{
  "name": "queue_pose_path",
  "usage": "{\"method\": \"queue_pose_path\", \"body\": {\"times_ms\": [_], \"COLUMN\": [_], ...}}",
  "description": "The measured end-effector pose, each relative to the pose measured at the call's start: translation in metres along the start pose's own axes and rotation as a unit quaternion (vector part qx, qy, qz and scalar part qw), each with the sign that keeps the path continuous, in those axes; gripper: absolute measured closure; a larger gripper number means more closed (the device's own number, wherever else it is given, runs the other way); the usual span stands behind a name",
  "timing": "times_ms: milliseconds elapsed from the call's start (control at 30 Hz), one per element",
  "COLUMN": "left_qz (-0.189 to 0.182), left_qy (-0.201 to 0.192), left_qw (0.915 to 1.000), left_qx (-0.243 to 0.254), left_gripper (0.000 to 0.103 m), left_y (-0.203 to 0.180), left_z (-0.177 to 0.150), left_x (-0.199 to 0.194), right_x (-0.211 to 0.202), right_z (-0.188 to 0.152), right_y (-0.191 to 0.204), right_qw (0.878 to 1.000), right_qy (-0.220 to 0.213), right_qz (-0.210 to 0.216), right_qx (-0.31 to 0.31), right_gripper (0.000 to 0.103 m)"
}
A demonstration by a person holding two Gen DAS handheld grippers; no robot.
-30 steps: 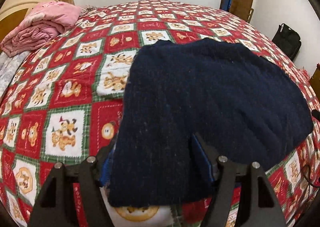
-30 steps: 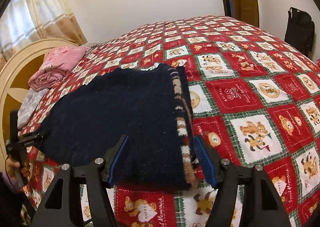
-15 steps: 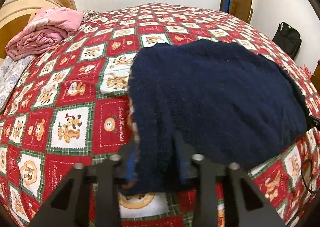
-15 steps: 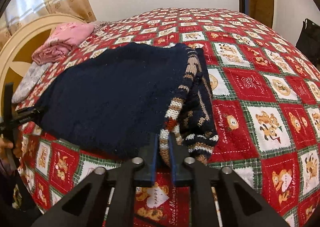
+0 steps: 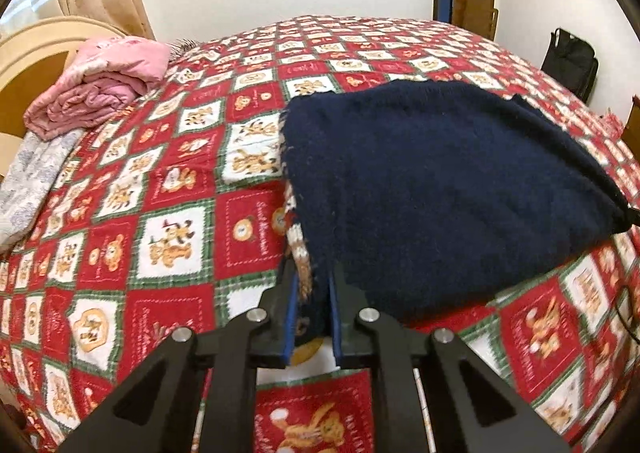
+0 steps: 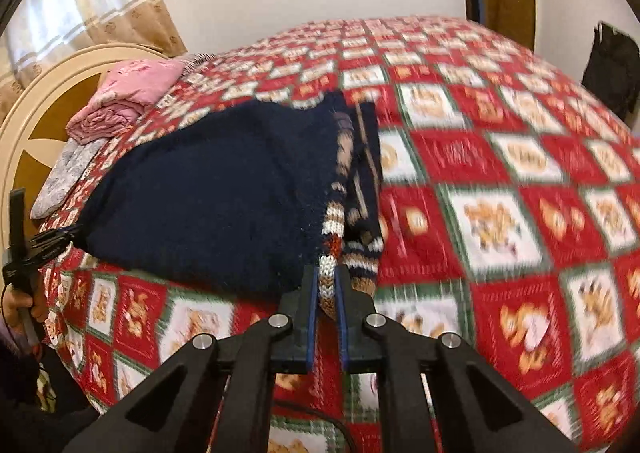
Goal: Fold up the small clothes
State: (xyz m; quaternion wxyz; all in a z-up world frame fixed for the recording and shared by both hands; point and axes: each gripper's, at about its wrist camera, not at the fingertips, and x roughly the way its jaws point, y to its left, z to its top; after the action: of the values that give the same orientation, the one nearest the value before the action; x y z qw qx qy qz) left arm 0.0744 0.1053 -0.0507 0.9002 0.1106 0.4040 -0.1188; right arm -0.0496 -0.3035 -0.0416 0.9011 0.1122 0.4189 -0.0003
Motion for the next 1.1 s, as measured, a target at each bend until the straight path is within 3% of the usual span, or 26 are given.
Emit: {"method": "queue_pose_path", "body": {"times_ms": [133, 233, 367, 433, 467, 500, 600, 733, 900, 1033, 1100], "left_qz": [0.023, 0.017, 0.012, -0.005, -0.006, -0.002, -0.01, -0.029, -0.05, -0.058, -0.054], "left_qy": [0.011, 0.012, 0.003, -0.008, -0.013, -0.021, -0.03, -0.01, 0.029, 0.061, 0.052], "left_qw": [0.9997, 0.9998, 0.9999, 0.9991, 0.9978, 0.9959, 0.9886, 0.9806, 0.9761, 0.973, 0.9715], "left_qx": [-0.002, -0.003, -0.002, -0.042, -0.065, -0.088, -0.147, -0.194, -0.21, -0.215, -0.225], "left_gripper": [0.089, 0.089, 0.079, 0.057, 0.029, 0.012, 0.01, 0.01, 0.01, 0.01, 0.01], "left_y": [0.01, 0.016, 0.019, 0.036, 0.045, 0.054, 0.075, 0.074, 0.045, 0.027, 0.027], "left_z": [-0.009, -0.012, -0.011, -0.013, -0.015, -0.017, -0.017, -0.004, 0.008, 0.008, 0.007], "left_x": [0.01, 0.014, 0.006, -0.005, -0.008, -0.011, -0.013, 0.003, 0.034, 0.056, 0.057], "right_x": [0.011, 0.015, 0.009, -0.01, -0.022, -0.029, -0.052, -0.05, -0.01, 0.038, 0.062], "right_z": [-0.008, -0.007, -0.002, 0.001, 0.003, 0.004, 0.012, 0.028, 0.05, 0.057, 0.051], "right_y": [-0.001, -0.007, -0.024, -0.036, -0.042, -0.043, -0.029, 0.041, 0.13, 0.174, 0.185], "right_qw": [1.0, 0.999, 0.999, 0.996, 0.994, 0.992, 0.992, 0.997, 0.994, 0.993, 0.993], "right_qy": [0.012, 0.013, 0.011, -0.01, -0.026, -0.036, -0.069, -0.065, -0.052, -0.025, -0.011], "right_qz": [-0.019, -0.03, 0.014, 0.02, 0.012, 0.008, -0.007, 0.027, 0.085, 0.1, 0.1], "right_qx": [-0.008, -0.001, 0.044, 0.087, 0.109, 0.12, 0.108, 0.017, -0.045, -0.057, -0.055], "right_gripper": [0.095, 0.095, 0.094, 0.092, 0.092, 0.092, 0.092, 0.092, 0.092, 0.092, 0.092]}}
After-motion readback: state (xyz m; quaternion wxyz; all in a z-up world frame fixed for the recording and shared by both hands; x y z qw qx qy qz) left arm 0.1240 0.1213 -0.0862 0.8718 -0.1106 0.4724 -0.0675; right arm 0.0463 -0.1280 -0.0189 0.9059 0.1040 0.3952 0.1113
